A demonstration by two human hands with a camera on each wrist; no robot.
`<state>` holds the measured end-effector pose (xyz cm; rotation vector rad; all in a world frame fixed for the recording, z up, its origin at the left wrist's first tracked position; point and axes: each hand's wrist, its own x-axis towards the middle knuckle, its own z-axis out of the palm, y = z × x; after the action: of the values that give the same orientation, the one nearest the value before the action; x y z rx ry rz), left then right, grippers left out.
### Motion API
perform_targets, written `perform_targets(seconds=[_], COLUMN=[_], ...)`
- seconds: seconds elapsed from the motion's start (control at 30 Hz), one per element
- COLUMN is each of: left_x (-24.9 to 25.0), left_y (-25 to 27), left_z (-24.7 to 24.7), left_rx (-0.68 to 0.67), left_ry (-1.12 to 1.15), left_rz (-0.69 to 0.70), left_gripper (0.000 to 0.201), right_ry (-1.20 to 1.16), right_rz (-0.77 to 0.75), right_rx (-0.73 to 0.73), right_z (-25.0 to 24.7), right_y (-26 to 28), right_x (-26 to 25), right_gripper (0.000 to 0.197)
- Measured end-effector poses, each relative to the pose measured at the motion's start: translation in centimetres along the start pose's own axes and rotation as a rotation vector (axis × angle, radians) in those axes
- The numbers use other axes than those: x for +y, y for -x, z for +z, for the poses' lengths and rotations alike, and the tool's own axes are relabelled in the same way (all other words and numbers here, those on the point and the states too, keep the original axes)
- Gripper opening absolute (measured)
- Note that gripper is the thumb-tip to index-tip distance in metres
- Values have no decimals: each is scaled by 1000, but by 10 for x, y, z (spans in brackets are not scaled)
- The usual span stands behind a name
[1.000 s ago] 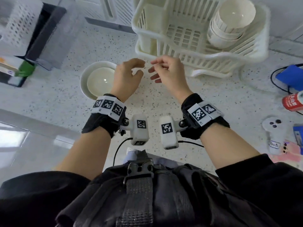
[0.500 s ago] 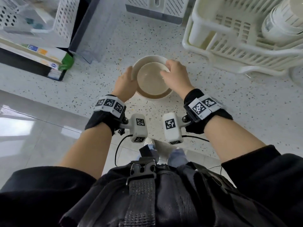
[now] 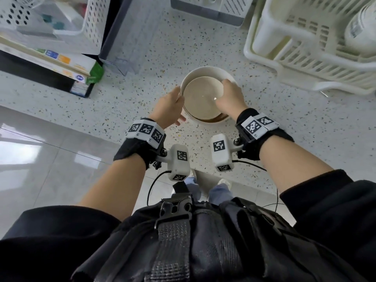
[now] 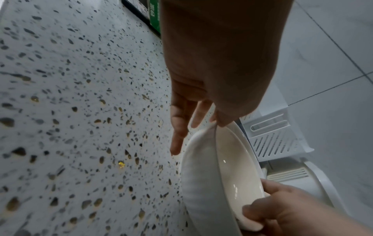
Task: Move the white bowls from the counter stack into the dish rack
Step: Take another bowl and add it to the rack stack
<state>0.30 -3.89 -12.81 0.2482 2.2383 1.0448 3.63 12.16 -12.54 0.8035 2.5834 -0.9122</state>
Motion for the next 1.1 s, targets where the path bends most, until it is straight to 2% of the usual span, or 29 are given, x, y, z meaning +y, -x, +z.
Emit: perform_targets(seconds=[0.17, 0.27, 0.37, 0.53, 0.73, 1.0, 1.1], left_x=[-1, 7, 24, 61, 107, 178, 207], left_y=[0, -2, 0, -1, -10, -21, -24], left_z=[-6, -12, -15, -3, 35, 123, 160], left_rx=[107, 234, 258, 302, 224, 108, 79], left_ry=[-49, -40, -14, -27, -39, -110, -170], left_rz=[51, 74, 133, 257, 388, 495, 525], left_gripper=[43, 42, 41, 39, 38, 35, 35], right_ry=[-155, -386, -585, -744, -810, -969, -1046], right_rz=[-9, -8, -7, -67, -70, -3, 13], right_rx=[101, 140, 173, 314, 565, 753, 756], right_z=[-13, -30, -46, -72, -107, -165, -188], right_y=[11, 22, 31, 39, 47, 58, 61], right_x=[-1, -6, -8, 4, 48, 138, 176], right_gripper=[46, 39, 44, 48, 56, 56, 52])
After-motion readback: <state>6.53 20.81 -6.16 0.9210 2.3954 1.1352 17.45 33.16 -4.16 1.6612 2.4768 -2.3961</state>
